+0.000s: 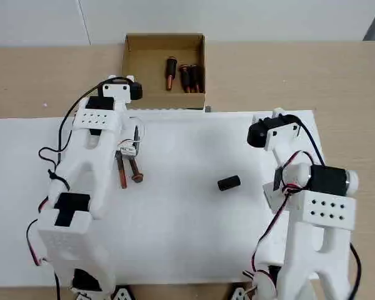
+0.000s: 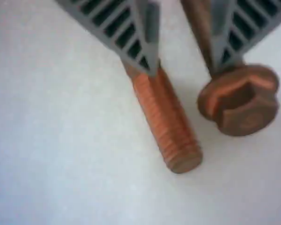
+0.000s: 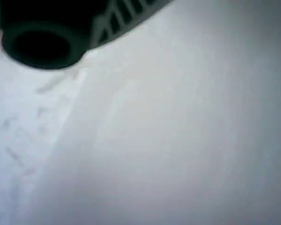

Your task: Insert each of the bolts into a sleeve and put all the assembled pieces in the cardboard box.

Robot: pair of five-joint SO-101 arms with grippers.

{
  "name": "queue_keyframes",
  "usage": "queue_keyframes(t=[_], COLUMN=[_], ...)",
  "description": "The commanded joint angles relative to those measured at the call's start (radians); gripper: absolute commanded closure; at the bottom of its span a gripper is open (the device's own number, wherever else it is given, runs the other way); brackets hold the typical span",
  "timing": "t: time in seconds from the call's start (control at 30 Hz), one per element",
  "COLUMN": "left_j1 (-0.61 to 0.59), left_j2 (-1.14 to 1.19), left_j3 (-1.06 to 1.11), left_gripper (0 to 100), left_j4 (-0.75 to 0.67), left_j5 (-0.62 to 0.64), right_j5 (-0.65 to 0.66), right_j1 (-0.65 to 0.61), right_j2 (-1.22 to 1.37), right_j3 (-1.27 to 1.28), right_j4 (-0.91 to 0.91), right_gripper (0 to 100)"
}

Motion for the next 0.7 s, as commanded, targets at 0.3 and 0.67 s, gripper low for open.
queue_keyframes(t=[0.3, 0.67], left_j1=[-0.037, -0.089], left_j2=[0.005, 0.009], left_j3=[-0.07, -0.068], left_gripper=[92, 92], left_j4=[0.051, 0.051], left_j5=[-0.003, -0.003], right_j5=[-0.009, -0.009], right_j1=[0.005, 0.004], right_j2=[-0.015, -0.021], right_j3=[-0.006, -0.006], right_j4=[-0.015, -0.008], right_gripper=[99.1, 99.1])
